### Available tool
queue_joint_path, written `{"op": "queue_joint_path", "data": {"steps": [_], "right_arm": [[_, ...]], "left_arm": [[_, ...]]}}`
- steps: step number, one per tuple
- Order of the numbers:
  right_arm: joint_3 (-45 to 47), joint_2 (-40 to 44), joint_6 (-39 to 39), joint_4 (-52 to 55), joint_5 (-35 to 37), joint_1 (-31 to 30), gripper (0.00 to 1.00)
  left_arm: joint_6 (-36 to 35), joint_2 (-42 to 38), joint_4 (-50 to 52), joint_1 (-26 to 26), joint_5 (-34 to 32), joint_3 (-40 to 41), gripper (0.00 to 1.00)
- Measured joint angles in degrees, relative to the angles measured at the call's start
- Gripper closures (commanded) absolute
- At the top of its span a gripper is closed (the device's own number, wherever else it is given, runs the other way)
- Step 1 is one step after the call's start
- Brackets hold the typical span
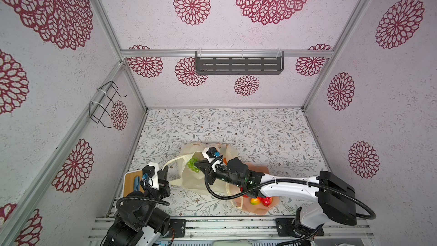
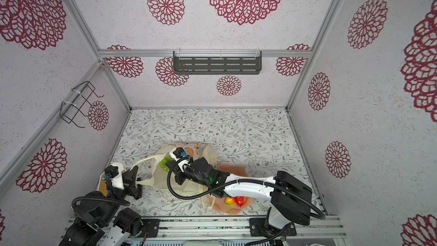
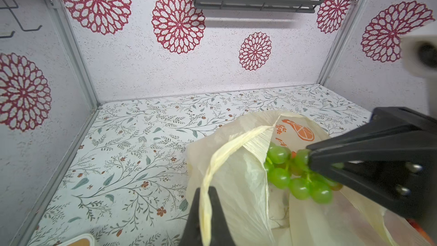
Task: Take fruits out of the plastic bag
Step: Take out the fake fruit from the plastic bag, then place the fake fruit on the plate.
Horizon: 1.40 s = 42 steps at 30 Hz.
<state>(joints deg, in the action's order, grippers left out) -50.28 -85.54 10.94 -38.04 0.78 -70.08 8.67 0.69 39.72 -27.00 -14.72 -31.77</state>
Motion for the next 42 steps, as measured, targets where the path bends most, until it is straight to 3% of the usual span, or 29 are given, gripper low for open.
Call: {"op": "queue_joint_path", "data": {"steps": [16, 25, 42], "right_arm": [[2.9, 15.6, -9.4, 5.0, 0.0, -1.3, 0.95], [1.0, 21.9, -13.2, 15.1, 7.2, -1.3, 0.95], [1.0, 35.6, -7.7, 43.0, 24.7, -1.3, 0.96]], "left_arm": [[1.0, 0.0, 0.0, 0.5, -3.7, 0.0, 1.00], [1.2, 0.4, 0.0, 0.5, -4.0, 0.0, 1.00], [1.3, 0.5, -0.1, 0.5, -4.0, 0.0, 1.00]]}}
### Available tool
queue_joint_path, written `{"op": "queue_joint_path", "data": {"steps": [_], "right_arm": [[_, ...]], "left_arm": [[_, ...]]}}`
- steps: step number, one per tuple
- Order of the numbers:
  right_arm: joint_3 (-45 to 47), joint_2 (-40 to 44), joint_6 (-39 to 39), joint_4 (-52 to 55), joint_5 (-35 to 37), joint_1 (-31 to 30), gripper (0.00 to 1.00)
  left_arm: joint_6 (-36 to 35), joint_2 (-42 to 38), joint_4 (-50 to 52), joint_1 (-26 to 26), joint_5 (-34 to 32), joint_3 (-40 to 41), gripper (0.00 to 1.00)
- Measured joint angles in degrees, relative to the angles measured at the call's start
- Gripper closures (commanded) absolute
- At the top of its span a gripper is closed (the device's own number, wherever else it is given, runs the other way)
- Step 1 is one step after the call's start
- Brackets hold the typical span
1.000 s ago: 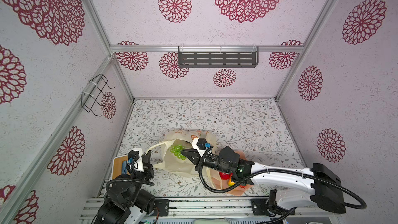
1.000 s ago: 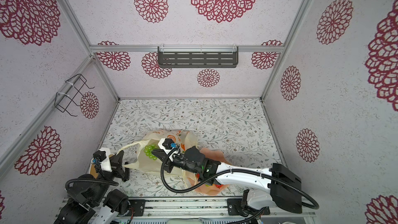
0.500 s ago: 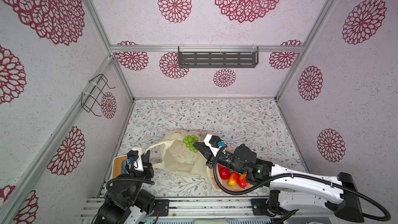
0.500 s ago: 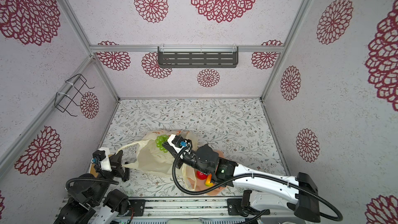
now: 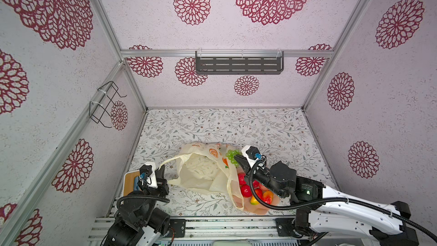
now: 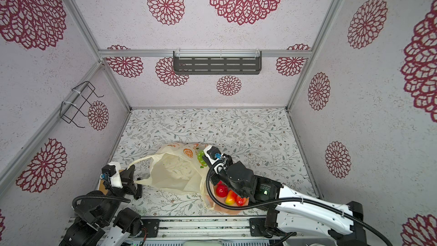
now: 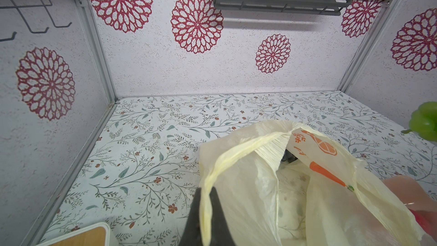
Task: Take fruits out of the plastic bag
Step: Place the fake fruit on the plate.
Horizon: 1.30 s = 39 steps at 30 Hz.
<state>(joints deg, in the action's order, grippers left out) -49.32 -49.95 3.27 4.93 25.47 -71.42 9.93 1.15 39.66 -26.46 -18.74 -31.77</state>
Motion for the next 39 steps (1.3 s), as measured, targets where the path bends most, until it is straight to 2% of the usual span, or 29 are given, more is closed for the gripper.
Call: {"op": "queue_joint_path", "data": {"steps": [13, 26, 39], "right_arm": [[0.5, 4.4, 11.1, 16.6, 8.5, 0.0, 0.96], [4.0, 6.4, 20.4, 23.7, 11.5, 0.0, 0.96], [5.7, 5.7, 24.0, 26.1, 12.2, 0.0, 0.95]], "left_arm": [[0.0, 0.1, 0.0, 0.0, 0.0, 0.0, 1.00], [0.1, 0.8, -0.4, 0.0, 0.2, 0.0, 1.00], [0.2, 0.7, -0.4, 0.0, 0.2, 0.0, 1.00]]}}
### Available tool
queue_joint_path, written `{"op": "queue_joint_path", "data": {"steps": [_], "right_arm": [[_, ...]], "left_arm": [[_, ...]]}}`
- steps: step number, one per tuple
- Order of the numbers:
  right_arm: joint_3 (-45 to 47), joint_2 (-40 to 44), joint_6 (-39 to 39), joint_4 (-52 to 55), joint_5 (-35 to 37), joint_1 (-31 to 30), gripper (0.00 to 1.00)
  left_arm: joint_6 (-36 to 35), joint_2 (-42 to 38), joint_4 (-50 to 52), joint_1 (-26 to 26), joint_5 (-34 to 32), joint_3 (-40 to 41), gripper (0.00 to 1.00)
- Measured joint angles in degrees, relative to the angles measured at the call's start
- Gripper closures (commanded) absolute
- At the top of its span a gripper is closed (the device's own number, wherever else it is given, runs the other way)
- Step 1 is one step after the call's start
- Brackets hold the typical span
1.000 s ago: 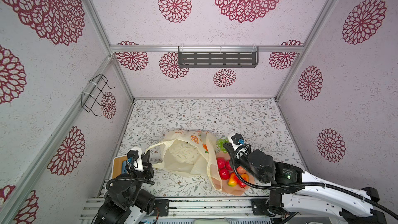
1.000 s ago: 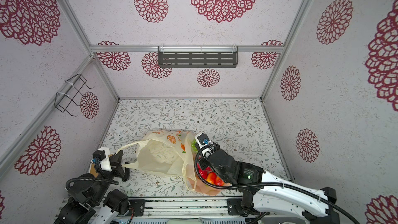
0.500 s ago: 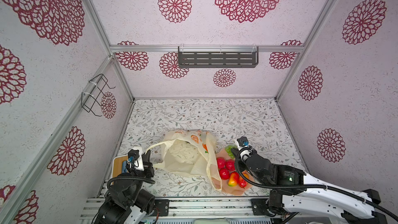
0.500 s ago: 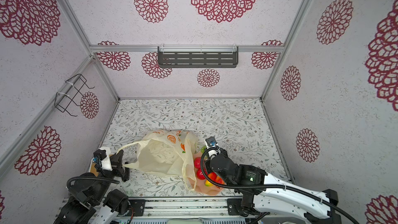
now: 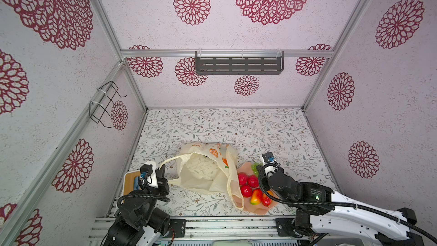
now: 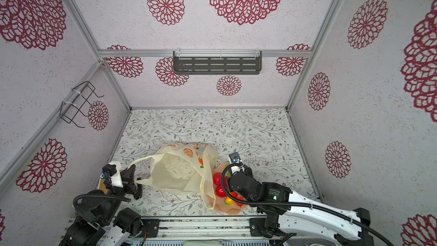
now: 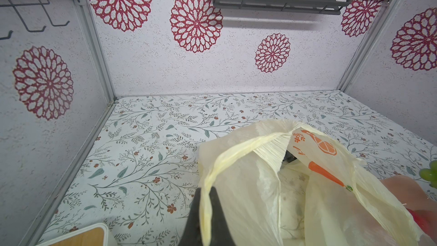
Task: Take fruits out of the plastic bag
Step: Place the fake fruit on the plate.
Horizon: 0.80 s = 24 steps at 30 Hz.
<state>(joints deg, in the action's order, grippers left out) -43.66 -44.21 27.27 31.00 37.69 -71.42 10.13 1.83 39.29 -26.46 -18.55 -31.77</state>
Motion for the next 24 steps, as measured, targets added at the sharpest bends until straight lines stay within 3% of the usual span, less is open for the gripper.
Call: {"op": "queue_joint_path", "data": {"steps": [15, 24], "right_arm": [[3.1, -6.1, 0.8, -1.2, -2.6, 0.0, 0.92], [3.3, -7.4, 1.5, -0.7, -1.4, 0.0, 0.84]], "left_arm": [[0.0, 0.2, 0.0, 0.0, 0.0, 0.0, 1.00], [0.0, 0.9, -0.1, 0.0, 0.1, 0.0, 1.00]]}}
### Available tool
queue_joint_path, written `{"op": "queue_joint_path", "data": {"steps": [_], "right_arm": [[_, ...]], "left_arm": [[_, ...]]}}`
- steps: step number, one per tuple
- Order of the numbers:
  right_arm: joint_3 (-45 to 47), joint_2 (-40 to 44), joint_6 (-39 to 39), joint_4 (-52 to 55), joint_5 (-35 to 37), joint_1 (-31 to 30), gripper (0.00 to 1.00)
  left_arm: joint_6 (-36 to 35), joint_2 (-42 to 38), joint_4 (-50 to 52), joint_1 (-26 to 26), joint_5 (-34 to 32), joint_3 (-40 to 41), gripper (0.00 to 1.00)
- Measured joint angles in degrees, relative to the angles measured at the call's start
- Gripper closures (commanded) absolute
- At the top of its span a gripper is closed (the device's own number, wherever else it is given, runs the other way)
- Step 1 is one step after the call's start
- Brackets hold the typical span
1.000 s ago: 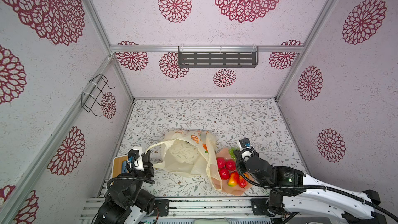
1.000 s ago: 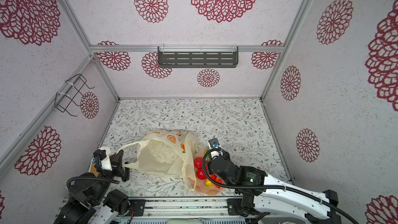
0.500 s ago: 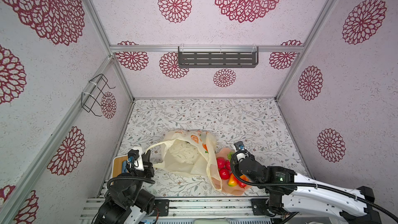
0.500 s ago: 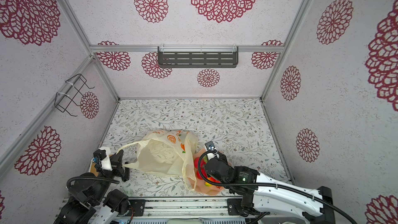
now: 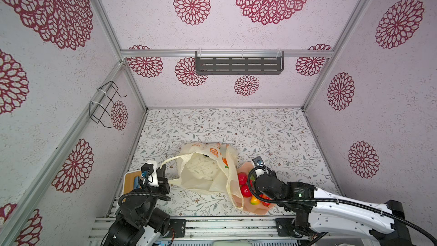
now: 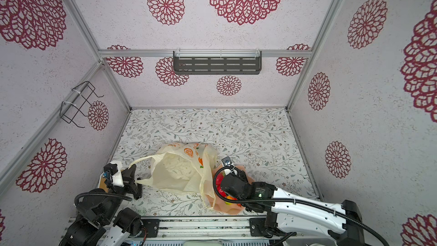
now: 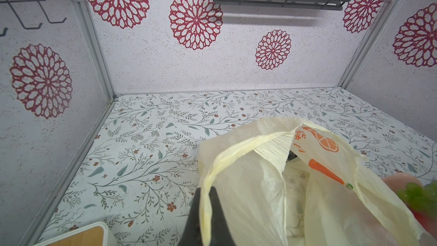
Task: Take fruits out of the plastic bag
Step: Place the fake fruit on the plate.
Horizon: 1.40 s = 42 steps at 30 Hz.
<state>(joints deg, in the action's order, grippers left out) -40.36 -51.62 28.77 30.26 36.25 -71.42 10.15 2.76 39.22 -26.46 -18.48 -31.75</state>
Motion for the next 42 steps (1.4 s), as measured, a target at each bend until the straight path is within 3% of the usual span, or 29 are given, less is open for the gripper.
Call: {"op": "queue_joint_path", "data": {"steps": [6, 12, 29, 37, 42], "right_arm": [[1.8, -0.5, 1.9, 0.7, 0.0, 0.0, 0.77], [2.3, -0.5, 3.3, 0.9, -0.5, 0.0, 0.63], [2.5, 2.0, 4.2, 0.2, -0.5, 0.0, 0.57], [3.1, 0.6, -4.1, -16.1, -3.5, 0.0, 0.63], [0.9, -10.2, -11.3, -28.0, -10.6, 0.0, 0.64]], "left_arm": [[0.0, 0.0, 0.0, 0.0, 0.0, 0.0, 1.00], [0.0, 0.0, 0.0, 0.0, 0.0, 0.0, 1.00], [0.0, 0.0, 0.0, 0.0, 0.0, 0.0, 1.00], [0.0, -0.1, 0.0, 0.0, -0.1, 0.0, 1.00], [0.0, -0.2, 0.0, 0.0, 0.0, 0.0, 1.00]]}}
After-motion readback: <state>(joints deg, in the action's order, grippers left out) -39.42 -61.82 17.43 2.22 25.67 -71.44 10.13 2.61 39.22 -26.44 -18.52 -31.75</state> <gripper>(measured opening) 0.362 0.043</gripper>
